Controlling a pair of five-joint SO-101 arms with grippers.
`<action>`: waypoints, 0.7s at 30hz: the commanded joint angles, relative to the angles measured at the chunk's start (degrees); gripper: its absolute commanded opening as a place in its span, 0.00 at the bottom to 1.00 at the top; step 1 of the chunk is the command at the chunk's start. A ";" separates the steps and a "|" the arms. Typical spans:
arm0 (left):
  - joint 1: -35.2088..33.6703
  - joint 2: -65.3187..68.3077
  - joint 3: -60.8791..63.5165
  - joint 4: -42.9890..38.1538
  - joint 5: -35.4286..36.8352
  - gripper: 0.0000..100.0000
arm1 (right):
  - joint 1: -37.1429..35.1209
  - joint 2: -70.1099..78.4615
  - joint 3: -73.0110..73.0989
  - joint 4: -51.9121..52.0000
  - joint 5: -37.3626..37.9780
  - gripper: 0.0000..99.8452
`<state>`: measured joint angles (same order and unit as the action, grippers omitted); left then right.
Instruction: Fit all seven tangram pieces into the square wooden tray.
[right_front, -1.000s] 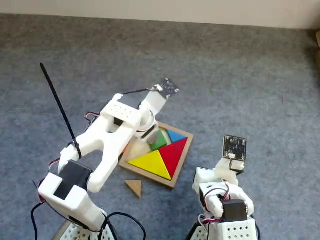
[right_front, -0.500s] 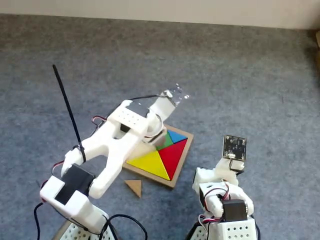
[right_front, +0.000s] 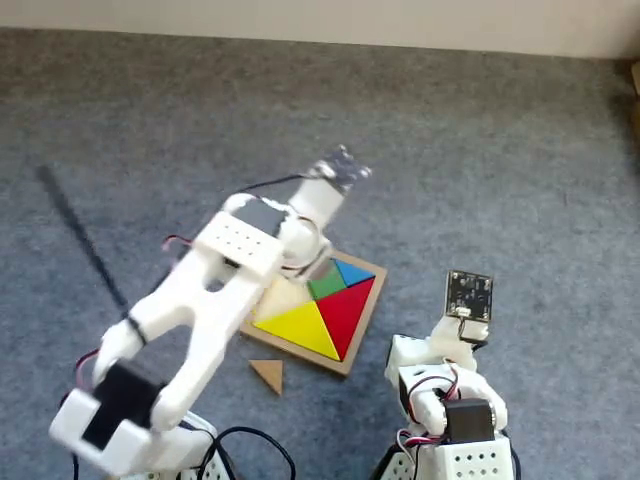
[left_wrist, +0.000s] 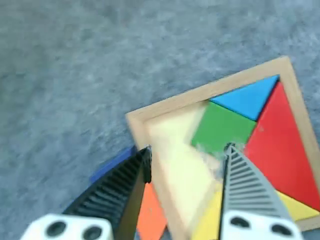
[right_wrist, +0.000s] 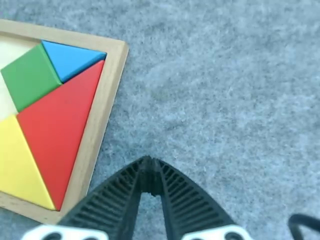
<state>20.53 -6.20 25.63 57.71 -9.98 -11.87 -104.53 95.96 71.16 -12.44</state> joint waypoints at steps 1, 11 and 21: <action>-6.81 -8.22 1.89 0.70 0.62 0.23 | -0.57 -1.27 8.84 0.48 -0.53 0.01; -20.35 -9.10 6.73 2.11 0.18 0.23 | -0.57 -1.27 8.75 0.48 -0.53 0.01; -20.35 -9.10 12.97 -3.52 -2.99 0.23 | -0.57 -0.84 8.66 0.48 -0.53 0.01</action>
<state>0.66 -13.05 38.81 53.93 -12.35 -11.87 -104.53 95.96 71.16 -12.44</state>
